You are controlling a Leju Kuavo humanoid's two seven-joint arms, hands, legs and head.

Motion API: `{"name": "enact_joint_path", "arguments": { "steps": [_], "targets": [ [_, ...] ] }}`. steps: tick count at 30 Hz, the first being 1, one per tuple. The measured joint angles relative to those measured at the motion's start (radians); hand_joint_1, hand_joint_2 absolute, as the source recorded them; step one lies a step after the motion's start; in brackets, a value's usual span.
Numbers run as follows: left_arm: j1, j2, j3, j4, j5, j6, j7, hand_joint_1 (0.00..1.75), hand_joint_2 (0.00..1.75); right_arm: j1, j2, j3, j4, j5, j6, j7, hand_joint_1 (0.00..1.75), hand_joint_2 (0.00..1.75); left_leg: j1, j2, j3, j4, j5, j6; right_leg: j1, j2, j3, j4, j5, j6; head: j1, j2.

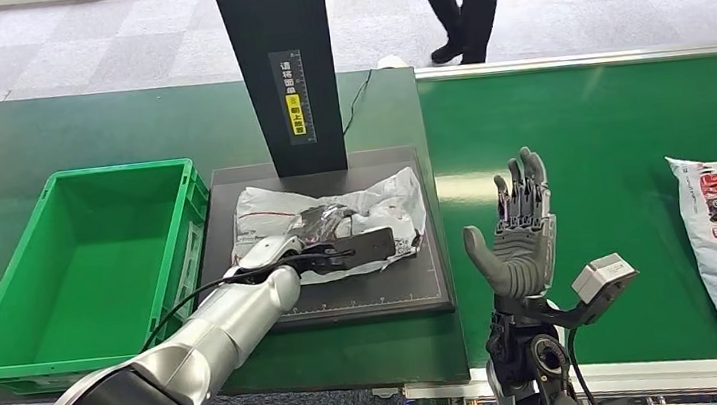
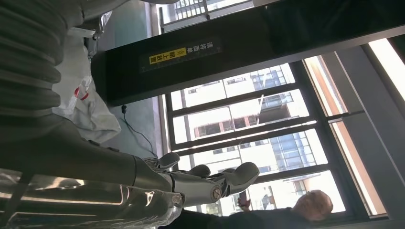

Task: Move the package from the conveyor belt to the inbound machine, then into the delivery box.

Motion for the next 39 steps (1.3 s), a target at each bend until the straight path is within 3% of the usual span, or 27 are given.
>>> {"name": "enact_joint_path", "arguments": {
  "steps": [17, 20, 24, 26, 28, 33, 39],
  "targets": [
    [0.026, -0.003, 0.039, -0.002, 0.020, 0.113, -0.092, 1.75, 1.75, 0.025, 0.000, 0.000, -0.007, -0.007, -0.001, 0.000, 0.00, 1.75, 0.000, 0.000, 0.000, 0.000, 0.000, 0.000, 0.000, 0.000, -0.001, 0.000, 0.000, 0.000, 0.000, 0.000],
    [0.042, -0.003, 0.062, -0.012, 0.077, 0.169, -0.173, 1.75, 1.75, 0.031, 0.000, 0.000, -0.011, -0.010, -0.007, 0.000, 0.00, 1.75, 0.000, 0.000, 0.000, 0.000, 0.000, 0.000, 0.000, 0.000, -0.001, 0.000, 0.000, 0.000, 0.000, 0.000],
    [0.081, -0.001, 0.151, -0.070, 0.264, 0.235, -0.400, 1.75, 1.75, 0.050, -0.002, 0.001, -0.027, -0.020, -0.020, -0.001, 0.00, 1.75, 0.000, 0.000, -0.001, 0.000, 0.000, 0.000, 0.000, 0.000, -0.001, 0.000, 0.000, 0.000, 0.000, 0.000],
    [0.119, 0.007, 0.207, -0.143, 0.368, 0.237, -0.493, 1.75, 1.75, 0.063, -0.004, 0.001, -0.037, -0.025, -0.029, -0.002, 0.00, 1.75, 0.000, 0.000, -0.001, 0.000, 0.000, 0.000, 0.000, 0.000, -0.001, 0.000, 0.000, 0.000, 0.000, 0.000],
    [0.174, 0.025, 0.253, -0.260, 0.453, 0.235, -0.532, 1.75, 1.75, 0.077, -0.008, 0.000, -0.046, -0.030, -0.034, -0.003, 0.00, 1.75, 0.000, 0.001, -0.001, 0.000, 0.000, 0.000, 0.000, 0.001, -0.002, 0.000, 0.000, 0.000, 0.000, 0.000],
    [0.304, 0.090, 0.339, -0.610, 0.561, 0.248, -0.506, 1.75, 1.75, 0.099, -0.014, 0.000, -0.053, -0.028, -0.034, -0.003, 0.00, 1.75, 0.000, 0.002, -0.002, -0.001, 0.000, 0.000, 0.001, 0.002, -0.003, 0.000, 0.000, 0.000, -0.001, 0.000],
    [0.400, 0.167, 0.446, -0.941, 0.539, 0.325, -0.490, 1.75, 1.75, 0.097, -0.014, -0.001, -0.052, -0.016, -0.030, -0.003, 0.00, 1.75, 0.001, 0.002, -0.002, -0.001, 0.000, 0.000, 0.001, 0.002, -0.003, 0.000, -0.001, 0.000, 0.000, 0.000]
  ]
}}
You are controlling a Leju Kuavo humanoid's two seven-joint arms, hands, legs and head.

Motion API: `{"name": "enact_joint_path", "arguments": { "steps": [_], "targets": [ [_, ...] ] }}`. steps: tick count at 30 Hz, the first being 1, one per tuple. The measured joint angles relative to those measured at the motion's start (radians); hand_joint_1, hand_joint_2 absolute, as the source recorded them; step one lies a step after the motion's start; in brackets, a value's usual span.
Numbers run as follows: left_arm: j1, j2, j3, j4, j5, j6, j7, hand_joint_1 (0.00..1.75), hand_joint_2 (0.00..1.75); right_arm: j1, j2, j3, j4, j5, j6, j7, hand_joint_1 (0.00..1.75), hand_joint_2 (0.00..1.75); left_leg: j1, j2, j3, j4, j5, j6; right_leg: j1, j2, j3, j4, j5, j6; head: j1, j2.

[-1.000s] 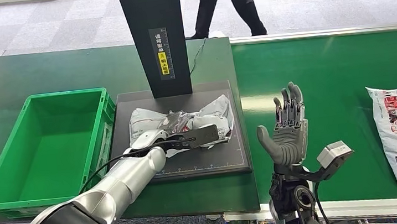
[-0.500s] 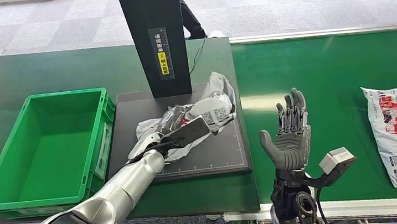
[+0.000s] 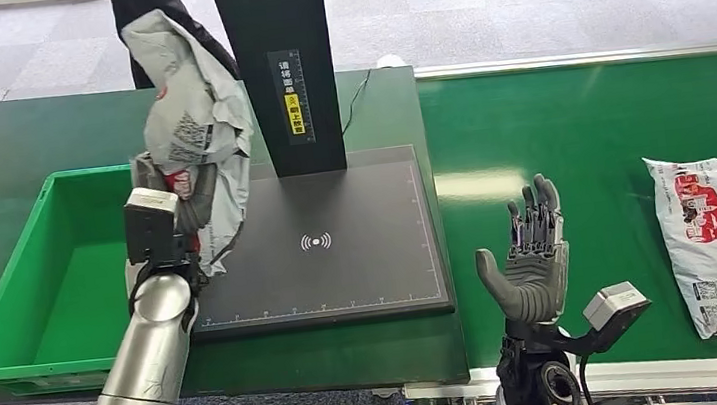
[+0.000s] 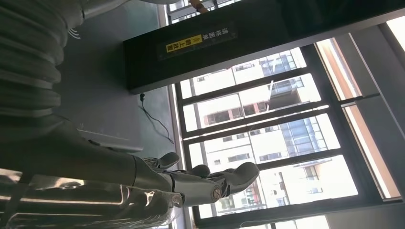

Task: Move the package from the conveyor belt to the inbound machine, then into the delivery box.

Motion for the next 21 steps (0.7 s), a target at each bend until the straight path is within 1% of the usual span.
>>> {"name": "enact_joint_path", "arguments": {
  "steps": [2, 4, 6, 8, 12, 14, 16, 19, 21],
  "targets": [
    [0.010, 0.022, 0.034, -0.073, -0.051, 0.040, 0.024, 1.75, 1.75, -0.004, 0.000, 0.000, 0.001, 0.000, 0.000, 0.000, 0.00, 1.75, 0.000, 0.000, 0.000, 0.000, 0.000, 0.000, 0.000, 0.000, 0.000, 0.000, 0.000, 0.000, 0.000, 0.000],
    [0.000, 0.051, 0.068, -0.118, -0.125, 0.064, 0.071, 1.75, 1.75, -0.010, 0.000, 0.000, 0.003, 0.001, 0.000, 0.000, 0.00, 1.75, 0.000, 0.000, 0.000, 0.000, 0.000, 0.000, 0.000, 0.000, 0.000, 0.000, 0.000, 0.000, 0.000, 0.000],
    [-0.030, 0.087, 0.101, -0.129, -0.222, 0.078, 0.131, 1.75, 1.75, -0.014, 0.000, 0.000, 0.006, 0.003, 0.001, 0.000, 0.00, 1.75, 0.000, 0.000, 0.000, 0.000, 0.000, 0.000, 0.000, 0.000, 0.000, 0.000, 0.000, 0.000, 0.000, 0.000],
    [-0.075, 0.124, 0.132, -0.109, -0.335, 0.084, 0.187, 1.75, 1.75, -0.017, 0.000, -0.002, 0.008, 0.007, 0.004, 0.000, 0.00, 1.75, 0.000, 0.000, 0.001, 0.000, 0.001, 0.000, 0.000, 0.000, 0.000, 0.000, 0.000, 0.000, 0.000, 0.000],
    [-0.172, 0.191, 0.169, 0.003, -0.550, 0.077, 0.302, 1.75, 1.75, -0.022, 0.000, -0.007, 0.013, 0.014, 0.015, 0.000, 0.00, 1.75, 0.001, 0.000, 0.001, 0.000, 0.001, -0.001, 0.001, 0.000, 0.000, 0.000, 0.001, -0.001, 0.000, 0.000],
    [-0.218, 0.222, 0.176, 0.084, -0.674, 0.079, 0.371, 1.75, 1.75, -0.022, 0.000, -0.010, 0.014, 0.017, 0.018, 0.000, 0.00, 1.75, 0.001, 0.000, 0.001, 0.000, 0.001, -0.001, 0.001, 0.000, 0.000, 0.000, 0.001, -0.001, 0.000, 0.000],
    [-0.268, 0.250, 0.177, 0.181, -0.787, 0.062, 0.438, 1.74, 1.75, -0.022, 0.000, -0.012, 0.014, 0.020, 0.020, 0.000, 0.00, 1.75, 0.001, 0.000, 0.001, 0.000, 0.001, -0.001, 0.001, 0.000, 0.000, 0.000, 0.001, -0.001, 0.000, 0.000],
    [-0.323, 0.277, 0.176, 0.320, -0.888, 0.030, 0.504, 1.74, 1.75, -0.021, 0.000, -0.017, 0.014, 0.022, 0.025, 0.000, 0.00, 1.75, 0.001, 0.001, 0.001, 0.000, 0.001, -0.001, 0.001, 0.001, -0.001, 0.000, 0.001, -0.001, 0.000, 0.000],
    [-0.347, 0.287, 0.175, 0.408, -0.915, 0.029, 0.521, 1.75, 1.75, -0.020, 0.000, -0.020, 0.014, 0.024, 0.031, 0.000, 0.00, 1.75, 0.001, 0.001, 0.001, 0.000, 0.001, -0.001, 0.001, 0.001, -0.001, 0.000, 0.001, -0.001, 0.000, 0.000]
  ]
}}
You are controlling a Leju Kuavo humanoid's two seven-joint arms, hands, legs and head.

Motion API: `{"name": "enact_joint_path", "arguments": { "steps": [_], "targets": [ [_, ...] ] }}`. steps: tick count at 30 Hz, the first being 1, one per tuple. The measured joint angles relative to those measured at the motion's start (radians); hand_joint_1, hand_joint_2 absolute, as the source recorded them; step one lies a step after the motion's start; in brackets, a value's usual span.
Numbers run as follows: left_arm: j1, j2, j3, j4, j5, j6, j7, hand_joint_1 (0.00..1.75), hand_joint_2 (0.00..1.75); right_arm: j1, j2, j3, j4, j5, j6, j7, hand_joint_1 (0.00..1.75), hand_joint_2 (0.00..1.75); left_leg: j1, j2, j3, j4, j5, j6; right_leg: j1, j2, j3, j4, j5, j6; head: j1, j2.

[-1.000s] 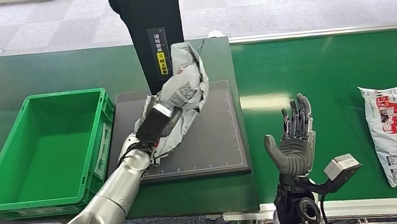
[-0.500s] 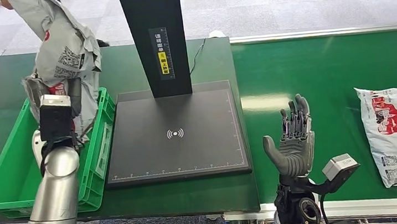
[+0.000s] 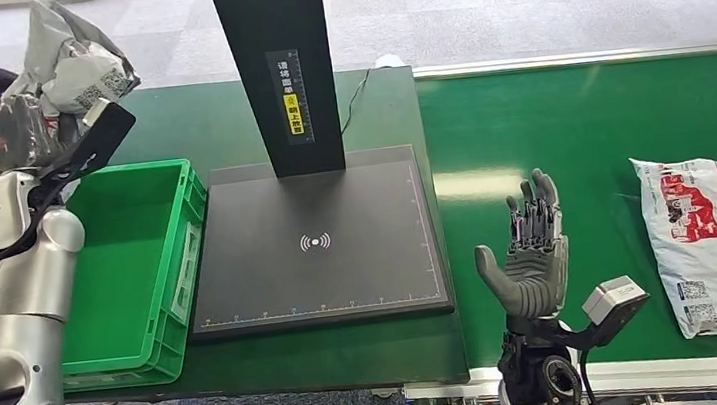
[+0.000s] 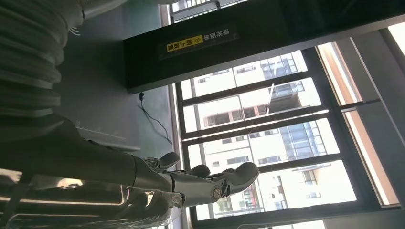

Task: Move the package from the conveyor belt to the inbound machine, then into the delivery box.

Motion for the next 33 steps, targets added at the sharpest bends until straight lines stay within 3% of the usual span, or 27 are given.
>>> {"name": "enact_joint_path", "arguments": {
  "steps": [5, 9, 16, 21, 25, 33],
  "targets": [
    [-0.004, 0.014, 0.000, 0.154, -0.008, 0.002, 0.004, 1.74, 1.75, 0.005, 0.000, -0.008, -0.002, 0.002, 0.006, 0.000, 0.00, 1.75, 0.000, 0.000, 0.000, 0.000, 0.000, 0.000, 0.000, 0.000, 0.000, 0.000, 0.000, 0.000, 0.000, 0.000],
    [0.075, 0.015, 0.006, 0.165, 0.007, -0.012, -0.009, 1.67, 1.75, 0.015, 0.000, -0.012, -0.013, 0.005, 0.007, 0.000, 0.00, 1.75, 0.000, 0.001, 0.000, 0.000, -0.001, -0.001, 0.000, 0.001, 0.000, 0.000, 0.000, 0.000, 0.000, 0.000],
    [0.375, -0.021, 0.044, -0.084, 0.017, -0.054, -0.013, 1.71, 1.75, 0.042, 0.006, -0.026, -0.040, 0.013, 0.008, 0.005, 0.00, 1.75, 0.000, 0.004, -0.001, 0.000, -0.003, -0.002, 0.000, 0.003, -0.002, 0.000, -0.001, 0.000, 0.000, 0.000],
    [0.498, -0.057, 0.058, -0.239, 0.009, -0.085, -0.003, 1.73, 1.75, 0.045, 0.011, -0.036, -0.043, 0.015, 0.010, 0.007, 0.00, 1.75, 0.000, 0.004, -0.001, 0.000, -0.003, -0.002, 0.000, 0.003, -0.002, 0.000, -0.001, 0.000, -0.001, 0.000],
    [0.532, -0.074, 0.065, -0.303, 0.014, -0.100, -0.004, 0.04, 1.75, 0.045, 0.016, -0.043, -0.043, 0.017, 0.011, 0.008, 0.00, 1.75, 0.000, 0.004, -0.001, 0.000, -0.003, -0.001, 0.000, 0.003, -0.002, 0.000, -0.001, 0.000, -0.001, 0.000],
    [0.560, -0.109, 0.082, -0.359, 0.087, -0.063, -0.052, 0.00, 1.75, 0.045, 0.024, -0.055, -0.043, 0.025, 0.019, 0.011, 0.00, 1.75, 0.000, 0.003, -0.001, 0.000, -0.003, -0.001, 0.000, 0.003, -0.002, 0.000, -0.001, 0.000, 0.000, 0.000]
  ]
}}
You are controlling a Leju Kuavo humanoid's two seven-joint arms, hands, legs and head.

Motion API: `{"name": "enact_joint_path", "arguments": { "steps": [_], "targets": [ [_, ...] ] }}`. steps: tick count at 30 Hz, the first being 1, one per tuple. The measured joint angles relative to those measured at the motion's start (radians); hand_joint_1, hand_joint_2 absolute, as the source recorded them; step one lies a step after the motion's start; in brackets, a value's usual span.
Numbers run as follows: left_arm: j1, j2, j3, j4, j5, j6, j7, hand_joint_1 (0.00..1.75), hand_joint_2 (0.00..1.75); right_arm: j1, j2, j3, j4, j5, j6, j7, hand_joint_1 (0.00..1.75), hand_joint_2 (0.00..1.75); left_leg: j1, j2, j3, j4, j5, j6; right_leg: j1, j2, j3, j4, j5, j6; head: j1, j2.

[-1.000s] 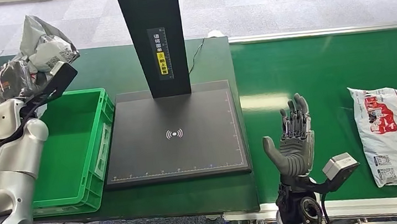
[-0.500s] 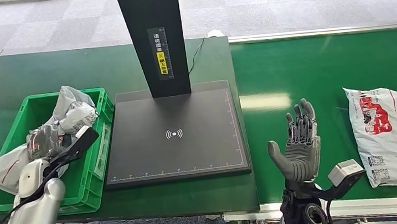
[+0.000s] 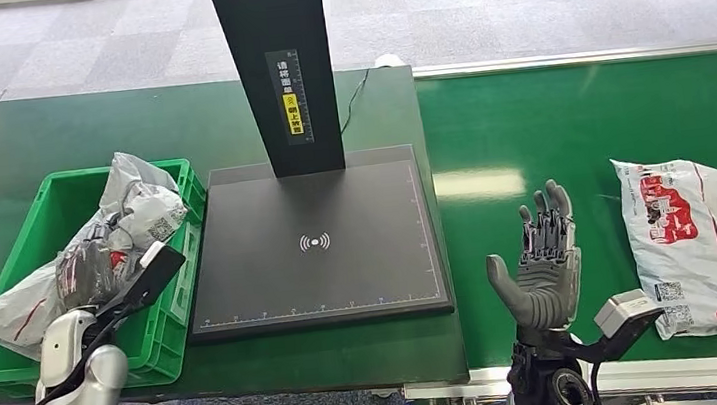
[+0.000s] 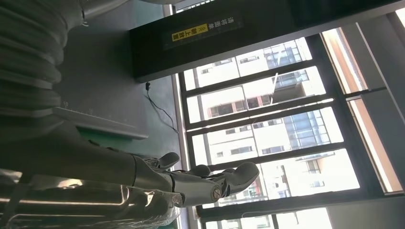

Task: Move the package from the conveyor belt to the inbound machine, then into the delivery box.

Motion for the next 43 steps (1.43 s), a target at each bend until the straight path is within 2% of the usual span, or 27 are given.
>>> {"name": "enact_joint_path", "arguments": {
  "steps": [9, 14, 17, 20, 22, 25, 30, 37, 43],
  "targets": [
    [0.016, -0.034, 0.008, -0.076, 0.092, 0.126, -0.077, 0.00, 1.75, 0.000, 0.001, 0.000, 0.000, 0.009, -0.004, -0.002, 0.00, 1.75, 0.000, -0.001, 0.000, 0.000, 0.000, 0.000, 0.000, 0.000, 0.000, 0.000, 0.000, 0.000, 0.000, 0.000],
    [0.037, -0.061, 0.009, -0.147, 0.166, 0.259, -0.162, 0.00, 1.75, 0.000, 0.001, 0.002, 0.002, 0.008, -0.014, -0.007, 0.00, 1.75, 0.000, -0.001, 0.000, 0.000, 0.000, 0.000, 0.000, 0.000, 0.000, 0.000, 0.000, 0.000, 0.000, 0.000],
    [0.063, -0.081, 0.009, -0.209, 0.216, 0.322, -0.238, 0.00, 1.75, 0.000, 0.001, 0.005, 0.004, 0.007, -0.018, -0.008, 0.00, 1.75, 0.000, -0.001, 0.000, 0.000, 0.000, 0.000, 0.000, 0.000, 0.000, 0.000, 0.000, 0.000, 0.000, 0.000],
    [0.105, -0.116, 0.001, -0.295, 0.344, 0.347, -0.383, 0.00, 1.75, 0.000, 0.001, 0.010, 0.008, 0.006, -0.032, -0.009, 0.00, 1.75, 0.000, -0.001, 0.000, 0.000, 0.000, 0.000, 0.000, 0.000, 0.000, 0.000, 0.000, 0.000, 0.000, 0.000],
    [0.145, -0.136, -0.035, -0.353, 0.533, 0.315, -0.470, 0.00, 1.75, 0.000, 0.001, 0.012, 0.009, 0.012, -0.054, -0.009, 0.00, 1.75, 0.000, -0.001, 0.000, 0.000, 0.000, 0.000, 0.000, 0.000, 0.000, 0.000, 0.000, 0.000, 0.000, 0.000],
    [0.200, -0.156, -0.124, -0.402, 0.808, 0.232, -0.555, 0.00, 1.75, 0.001, 0.001, 0.016, 0.009, 0.036, -0.088, -0.010, 0.00, 1.75, 0.000, -0.001, 0.000, 0.000, -0.001, 0.000, 0.000, 0.000, 0.000, -0.001, 0.000, 0.000, 0.000, 0.000],
    [0.303, -0.214, -0.284, -0.410, 1.078, -0.038, -0.630, 0.00, 1.75, 0.002, 0.002, 0.049, 0.016, 0.134, -0.168, -0.010, 0.00, 1.75, 0.000, -0.001, 0.000, 0.000, -0.001, 0.000, 0.000, 0.000, 0.000, -0.001, 0.000, 0.000, 0.000, 0.000],
    [0.409, -0.287, -0.397, -0.388, 1.038, -0.139, -0.642, 0.00, 1.75, 0.011, 0.008, 0.112, 0.031, 0.239, -0.255, -0.010, 0.00, 1.75, 0.000, -0.001, 0.000, 0.000, -0.002, 0.000, 0.000, 0.000, 0.000, -0.001, -0.001, 0.000, 0.000, 0.000],
    [0.467, -0.292, -0.451, -0.363, 0.989, -0.181, -0.642, 0.00, 1.75, 0.036, -0.002, 0.166, 0.041, 0.234, -0.272, -0.011, 0.00, 1.75, 0.000, -0.001, 0.000, 0.000, -0.002, 0.000, 0.000, 0.000, 0.000, -0.001, -0.001, 0.000, -0.001, 0.000]
  ]
}}
